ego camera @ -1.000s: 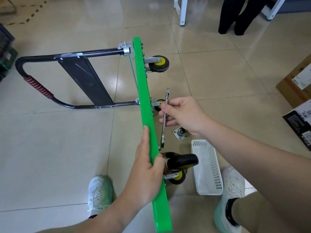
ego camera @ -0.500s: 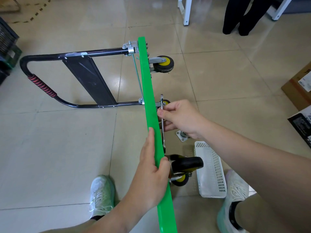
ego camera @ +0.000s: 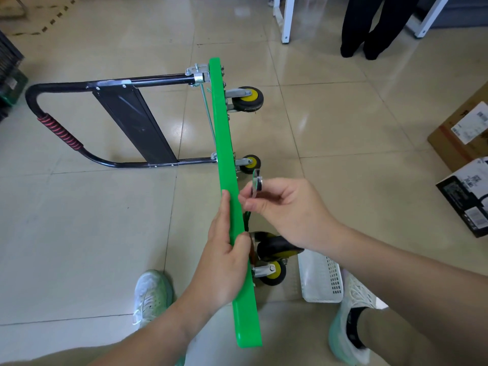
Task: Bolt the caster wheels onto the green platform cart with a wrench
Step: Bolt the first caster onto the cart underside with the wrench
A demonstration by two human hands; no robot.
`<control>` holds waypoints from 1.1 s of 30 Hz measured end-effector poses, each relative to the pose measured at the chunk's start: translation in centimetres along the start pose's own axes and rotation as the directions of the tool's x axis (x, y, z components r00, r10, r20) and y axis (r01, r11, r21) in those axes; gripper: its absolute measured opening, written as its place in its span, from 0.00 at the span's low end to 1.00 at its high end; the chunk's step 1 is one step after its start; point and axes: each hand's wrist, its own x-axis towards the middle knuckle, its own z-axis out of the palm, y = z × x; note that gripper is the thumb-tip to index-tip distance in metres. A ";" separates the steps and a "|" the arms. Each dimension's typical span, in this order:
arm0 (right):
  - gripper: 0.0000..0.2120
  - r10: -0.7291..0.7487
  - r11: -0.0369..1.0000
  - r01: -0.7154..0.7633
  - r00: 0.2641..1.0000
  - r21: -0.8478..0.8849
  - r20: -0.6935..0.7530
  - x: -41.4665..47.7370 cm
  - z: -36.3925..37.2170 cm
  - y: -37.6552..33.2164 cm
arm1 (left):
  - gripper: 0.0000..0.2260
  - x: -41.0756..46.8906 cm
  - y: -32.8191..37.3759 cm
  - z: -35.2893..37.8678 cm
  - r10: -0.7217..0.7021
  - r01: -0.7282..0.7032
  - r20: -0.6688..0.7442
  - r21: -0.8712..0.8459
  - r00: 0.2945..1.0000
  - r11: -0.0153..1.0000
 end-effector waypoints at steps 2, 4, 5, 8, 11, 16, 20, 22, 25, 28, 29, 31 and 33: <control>0.14 -0.024 1.000 0.024 1.000 -0.016 -0.009 -0.8 0.1 0.2 | 0.35 -0.1 0.0 0.1 -0.011 0.011 -0.008 -0.005 1.000 1.000; 0.11 -0.053 0.999 0.052 0.997 -0.006 -0.057 -1.1 0.0 0.0 | 0.35 -0.2 0.1 0.1 -0.022 0.022 -0.018 -0.004 1.000 1.000; 0.10 -0.065 0.998 0.066 0.994 0.005 -0.087 -1.0 -0.2 -0.3 | 0.35 -0.2 0.1 0.1 -0.020 0.020 -0.017 -0.002 1.000 1.000; 0.07 -0.050 0.996 0.059 0.988 0.062 -0.146 0.1 -1.4 -1.6 | 0.35 -0.2 0.1 0.2 -0.007 0.007 -0.009 0.004 1.000 1.000; 0.07 0.046 0.995 -0.027 0.979 0.096 -0.196 2.0 -2.6 -2.0 | 0.35 -0.1 -0.1 0.1 -0.009 0.009 -0.005 -0.002 1.000 1.000; 0.05 0.194 0.980 -0.185 0.968 0.071 -0.158 4.5 -2.9 -0.5 | 0.36 0.0 -0.1 0.2 0.001 -0.001 0.002 -0.007 1.000 1.000; 0.04 0.248 0.969 -0.248 0.962 0.019 -0.115 6.1 -2.6 0.8 | 0.36 0.1 -0.1 0.2 0.007 -0.007 0.000 0.000 1.000 1.000; 0.05 0.268 0.963 -0.269 0.959 0.001 -0.097 6.8 -2.5 1.3 | 0.36 0.1 -0.1 0.2 0.006 -0.006 0.002 0.002 1.000 1.000; 0.05 0.301 0.953 -0.303 0.951 -0.015 -0.075 7.7 -2.1 1.9 | 0.36 0.0 0.0 0.2 0.006 -0.006 0.005 0.006 1.000 1.000; 0.06 0.317 0.947 -0.319 0.947 -0.043 -0.050 8.2 -1.6 2.0 | 0.35 0.0 0.1 0.1 0.004 -0.004 0.010 0.010 1.000 1.000; 0.06 0.322 0.944 -0.325 0.946 -0.056 -0.044 8.3 -1.4 2.0 | 0.35 0.0 0.1 0.1 0.004 -0.005 0.011 0.011 1.000 1.000; 0.07 0.331 0.941 -0.332 0.943 -0.068 -0.033 8.4 -1.3 2.1 | 0.36 0.1 0.0 0.0 0.008 -0.008 0.010 0.011 1.000 1.000; 0.08 0.342 0.936 -0.343 0.939 -0.074 -0.034 8.5 -1.2 2.0 | 0.36 0.1 0.0 0.0 0.007 -0.007 0.010 0.009 1.000 1.000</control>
